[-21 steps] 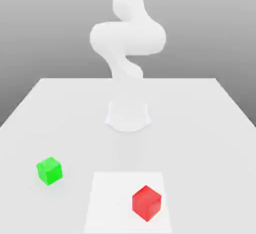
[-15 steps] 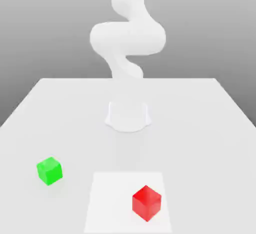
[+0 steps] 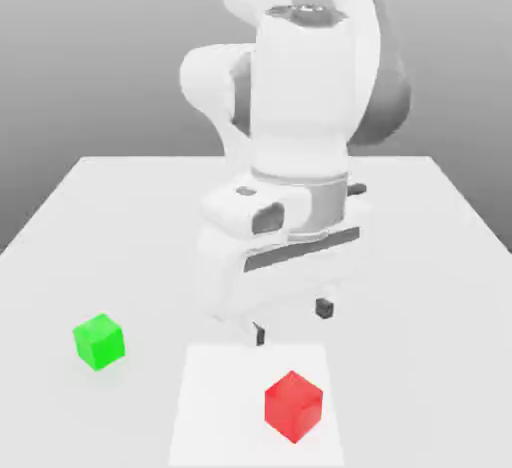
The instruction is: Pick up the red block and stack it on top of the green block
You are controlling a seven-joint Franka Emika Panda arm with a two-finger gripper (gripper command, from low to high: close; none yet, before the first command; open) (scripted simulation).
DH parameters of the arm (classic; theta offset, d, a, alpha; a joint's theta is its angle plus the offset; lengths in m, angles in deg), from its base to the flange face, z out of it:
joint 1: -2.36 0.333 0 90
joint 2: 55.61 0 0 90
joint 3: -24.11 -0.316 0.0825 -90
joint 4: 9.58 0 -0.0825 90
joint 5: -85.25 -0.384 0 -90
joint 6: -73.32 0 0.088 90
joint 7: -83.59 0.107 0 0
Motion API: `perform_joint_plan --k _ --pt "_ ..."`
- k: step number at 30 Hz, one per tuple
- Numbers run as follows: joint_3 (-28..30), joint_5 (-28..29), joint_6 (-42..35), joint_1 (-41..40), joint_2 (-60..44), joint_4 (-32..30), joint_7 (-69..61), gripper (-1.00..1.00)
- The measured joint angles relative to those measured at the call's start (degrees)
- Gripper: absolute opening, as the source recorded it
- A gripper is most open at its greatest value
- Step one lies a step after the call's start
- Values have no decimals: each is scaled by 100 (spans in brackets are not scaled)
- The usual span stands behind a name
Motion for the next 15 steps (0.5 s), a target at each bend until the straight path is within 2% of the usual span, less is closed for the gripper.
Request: perform_joint_plan --k 6,7,15 --pt "-110 -142 899 -61 -1234 -8 -411 0" --pt "-102 -131 1074 -55 -1442 21 -407 -100" --pt "-111 -133 999 -63 -1363 9 -408 -100"
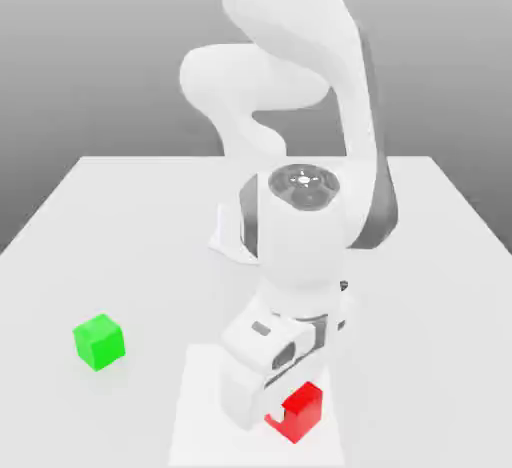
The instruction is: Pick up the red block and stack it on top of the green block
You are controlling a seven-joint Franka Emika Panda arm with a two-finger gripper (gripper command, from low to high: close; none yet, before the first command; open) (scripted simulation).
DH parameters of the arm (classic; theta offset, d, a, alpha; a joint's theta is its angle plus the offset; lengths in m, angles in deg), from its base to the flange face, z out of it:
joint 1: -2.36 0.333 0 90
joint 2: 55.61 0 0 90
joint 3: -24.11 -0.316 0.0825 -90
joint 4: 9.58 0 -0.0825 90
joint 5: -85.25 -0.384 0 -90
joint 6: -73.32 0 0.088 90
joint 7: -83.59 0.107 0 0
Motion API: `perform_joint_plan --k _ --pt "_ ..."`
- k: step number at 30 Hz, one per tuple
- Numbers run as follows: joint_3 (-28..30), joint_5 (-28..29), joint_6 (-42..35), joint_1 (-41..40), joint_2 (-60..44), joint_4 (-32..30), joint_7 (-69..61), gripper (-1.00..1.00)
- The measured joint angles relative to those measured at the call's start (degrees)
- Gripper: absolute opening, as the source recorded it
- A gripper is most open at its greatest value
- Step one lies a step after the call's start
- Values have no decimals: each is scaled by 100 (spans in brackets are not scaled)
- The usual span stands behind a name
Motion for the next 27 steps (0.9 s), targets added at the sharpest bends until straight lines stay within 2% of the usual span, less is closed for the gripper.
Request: perform_joint_plan --k 4,6,13,17,21,24,25,27 --pt "-24 -27 -642 -18 755 -115 -22 -100" --pt "161 27 -811 -234 1040 -236 -282 -100" --pt "1030 285 -1051 -1859 1825 -779 -1752 -100" --pt "1529 357 -1177 -2500 2285 -1098 -2680 -100" --pt "1696 -4 -636 -2543 1795 -1162 -3202 -100" --pt "1497 -552 -65 -2620 1176 -1138 -3611 -100" --pt "1433 -634 29 -2670 1070 -1133 -3670 100" --pt "1433 -634 29 -2670 1070 -1133 -3670 100"
